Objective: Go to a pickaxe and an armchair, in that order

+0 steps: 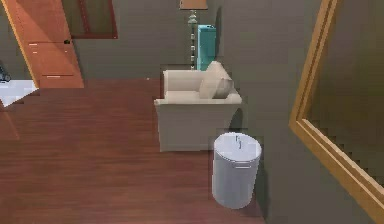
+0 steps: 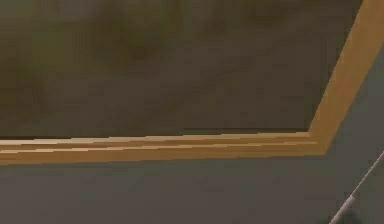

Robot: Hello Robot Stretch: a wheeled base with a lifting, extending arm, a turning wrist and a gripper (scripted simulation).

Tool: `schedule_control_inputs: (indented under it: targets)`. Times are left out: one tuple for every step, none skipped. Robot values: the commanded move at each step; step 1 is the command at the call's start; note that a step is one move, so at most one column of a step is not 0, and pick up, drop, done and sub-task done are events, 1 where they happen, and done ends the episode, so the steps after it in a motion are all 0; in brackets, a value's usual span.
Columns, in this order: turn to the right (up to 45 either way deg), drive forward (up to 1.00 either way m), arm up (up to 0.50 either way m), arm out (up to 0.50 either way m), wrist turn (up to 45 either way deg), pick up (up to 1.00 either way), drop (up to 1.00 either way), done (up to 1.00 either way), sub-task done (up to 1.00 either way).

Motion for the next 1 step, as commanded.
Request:
schedule_control_inputs:
  targets:
    - [0.0,0.45,0.00,0.00,0.0,0.00,0.00,0.00,0.00]
